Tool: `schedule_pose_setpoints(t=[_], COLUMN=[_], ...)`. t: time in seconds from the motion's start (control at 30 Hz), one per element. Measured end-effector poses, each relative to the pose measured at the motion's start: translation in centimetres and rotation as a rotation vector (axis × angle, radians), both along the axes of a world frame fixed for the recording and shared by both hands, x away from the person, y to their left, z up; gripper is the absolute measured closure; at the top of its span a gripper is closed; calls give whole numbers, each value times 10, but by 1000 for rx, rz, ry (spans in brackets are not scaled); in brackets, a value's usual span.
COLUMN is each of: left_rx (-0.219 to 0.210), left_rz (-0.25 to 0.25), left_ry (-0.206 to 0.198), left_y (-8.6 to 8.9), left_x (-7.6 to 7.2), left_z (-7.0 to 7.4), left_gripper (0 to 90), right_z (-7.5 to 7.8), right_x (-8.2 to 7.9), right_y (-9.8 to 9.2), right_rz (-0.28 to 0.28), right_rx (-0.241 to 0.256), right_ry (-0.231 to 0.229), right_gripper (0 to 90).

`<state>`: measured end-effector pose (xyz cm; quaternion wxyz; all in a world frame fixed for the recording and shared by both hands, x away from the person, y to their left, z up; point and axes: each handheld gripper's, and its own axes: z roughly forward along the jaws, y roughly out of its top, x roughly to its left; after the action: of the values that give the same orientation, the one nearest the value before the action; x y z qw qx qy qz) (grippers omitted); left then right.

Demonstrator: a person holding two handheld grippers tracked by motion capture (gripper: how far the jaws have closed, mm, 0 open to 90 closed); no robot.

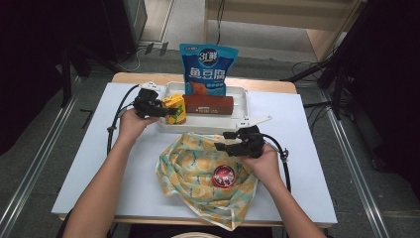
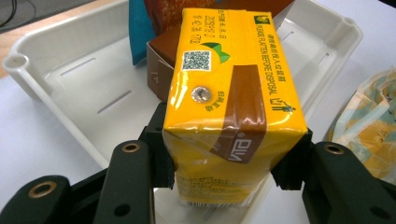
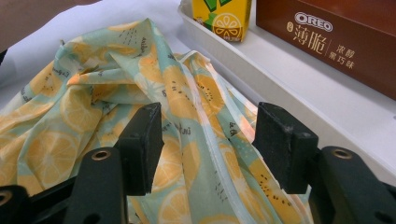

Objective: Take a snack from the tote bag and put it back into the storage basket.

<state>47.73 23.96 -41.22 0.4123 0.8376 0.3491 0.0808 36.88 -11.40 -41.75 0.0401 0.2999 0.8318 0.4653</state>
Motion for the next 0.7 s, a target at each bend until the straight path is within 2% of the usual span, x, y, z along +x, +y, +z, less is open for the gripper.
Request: schedule_pose_setpoints(t=[0.33, 0.43, 0.6, 0.7], left_rx=[-10, -24, -16, 5], left_rz=[1, -5, -15, -11], left_ry=[7, 29, 48, 52], left_y=[1, 1, -1, -2], left_x=[-1, -1, -1, -2], left_z=[-2, -3, -4, -5], left_gripper=[511, 500, 461, 423], right_z=[-1, -1, -1, -1], right_x=[0, 0, 0, 0], right_y=[1, 1, 0, 0], right_rz=[0, 0, 0, -1], right_rx=[0, 0, -2, -4], right_ry=[1, 1, 0, 3], right_gripper=[434, 434, 434, 433])
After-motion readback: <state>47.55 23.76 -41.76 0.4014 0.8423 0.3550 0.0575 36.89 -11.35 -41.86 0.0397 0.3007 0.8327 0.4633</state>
